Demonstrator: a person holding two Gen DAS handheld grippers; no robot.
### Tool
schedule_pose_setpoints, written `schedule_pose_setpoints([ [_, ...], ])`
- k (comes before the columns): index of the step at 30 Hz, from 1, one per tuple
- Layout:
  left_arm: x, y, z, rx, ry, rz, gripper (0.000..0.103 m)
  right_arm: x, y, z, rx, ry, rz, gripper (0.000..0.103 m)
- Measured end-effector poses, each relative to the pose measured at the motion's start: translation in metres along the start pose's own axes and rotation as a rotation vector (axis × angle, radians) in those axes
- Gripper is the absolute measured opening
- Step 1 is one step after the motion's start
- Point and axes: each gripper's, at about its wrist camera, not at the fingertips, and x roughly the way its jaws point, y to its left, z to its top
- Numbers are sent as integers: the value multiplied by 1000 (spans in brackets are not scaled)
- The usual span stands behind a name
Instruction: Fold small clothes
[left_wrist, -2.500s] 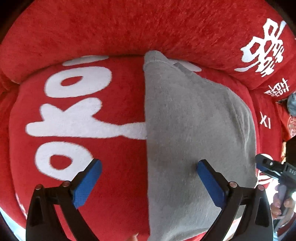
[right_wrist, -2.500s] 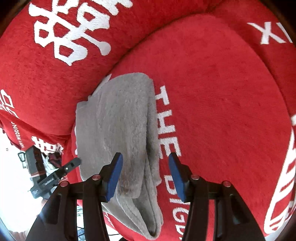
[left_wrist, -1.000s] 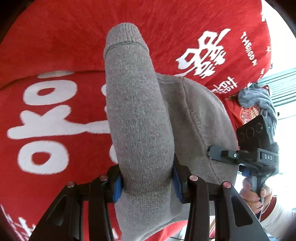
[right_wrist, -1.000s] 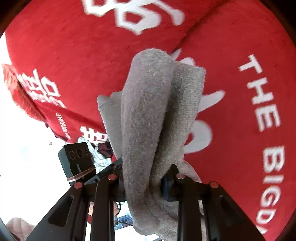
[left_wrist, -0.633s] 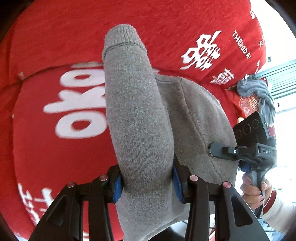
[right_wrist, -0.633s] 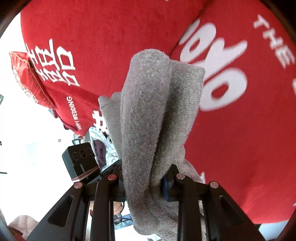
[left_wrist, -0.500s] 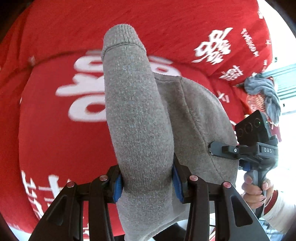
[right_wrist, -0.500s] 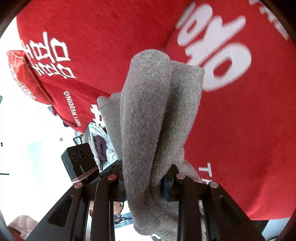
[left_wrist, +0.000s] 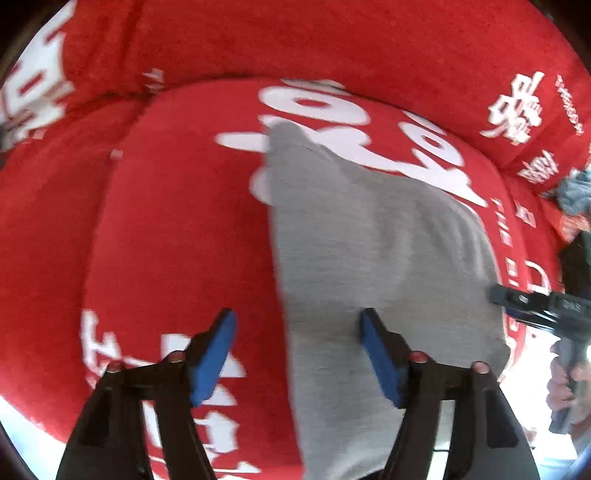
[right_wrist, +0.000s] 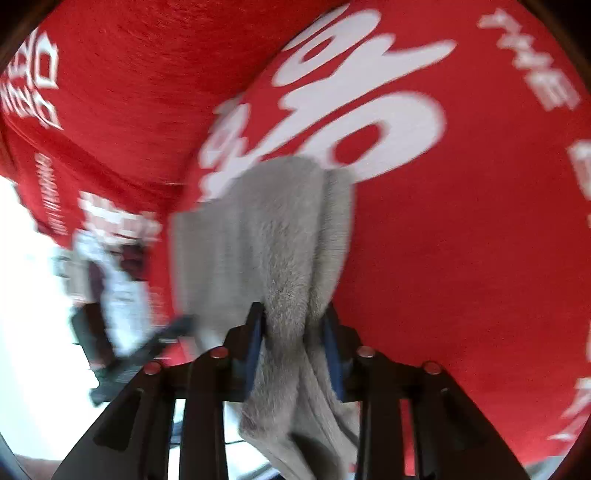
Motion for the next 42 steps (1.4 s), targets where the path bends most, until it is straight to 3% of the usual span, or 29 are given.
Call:
schedule_pose_setpoints([
  [3,-13,7,-5,-12,-30,67,71,-15,-4,-9,0,-23,-34,46],
  [6,-24,21,-6,-33,-46,76,71,-26,0,-20,19,-41,36,48],
  [7,-27,23,-7,-45,-49,67,67,-26,-1,-24,31,-35,68,49],
  [8,-29,26,-9,-52,-50,47,52,-21,2,-27,53,-16,107,49],
  [11,-26,22,-10,-44,-18,16,38,2,3,-33,102,44,150,45],
  [12,-25,19,-11,-39,-13,11,38,7,5,-33,105,49,139,36],
  [13,-25,15,-12,-32,-12,9,38,9,8,-33,93,43,103,10],
  [17,-20,-5,-18,25,-9,17,38,-10,32,-39,-63,-30,-13,10],
  [20,-6,-11,-24,47,10,49,38,-6,30,-46,-118,-20,-123,10],
  [27,0,-10,-27,36,19,58,38,10,3,-51,-108,-46,-161,10],
  [30,-1,-12,-27,46,24,69,38,3,2,-55,-86,-47,-204,21],
  [33,-1,-12,-27,32,30,72,38,-7,6,-60,-81,-53,-272,22],
  [36,0,-11,-26,26,33,81,38,-18,13,-63,-102,-81,-395,8],
  [39,0,-10,-26,23,35,78,38,-38,19,-66,-94,-150,-353,8],
  [42,0,-11,-26,29,34,81,38,-44,43,-69,-186,-181,-305,8],
])
